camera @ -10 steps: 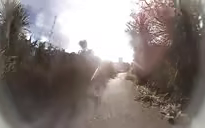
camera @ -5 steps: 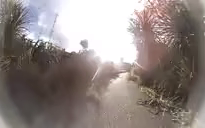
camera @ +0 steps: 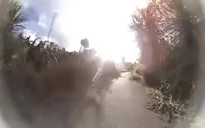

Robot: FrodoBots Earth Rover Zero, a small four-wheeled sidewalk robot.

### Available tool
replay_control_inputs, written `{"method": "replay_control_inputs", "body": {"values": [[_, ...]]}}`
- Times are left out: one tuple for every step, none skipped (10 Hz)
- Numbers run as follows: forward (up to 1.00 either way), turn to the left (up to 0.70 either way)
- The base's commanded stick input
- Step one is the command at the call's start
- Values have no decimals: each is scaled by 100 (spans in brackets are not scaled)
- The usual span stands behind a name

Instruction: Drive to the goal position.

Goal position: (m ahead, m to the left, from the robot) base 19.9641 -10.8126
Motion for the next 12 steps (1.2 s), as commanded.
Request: {"method": "replay_control_inputs", "body": {"values": [[50,-47],[50,-47],[50,-47],[50,-47],[50,-47],[50,-47],[50,-47],[50,-47],[50,-47],[50,-47],[50,-18],[50,3]]}}
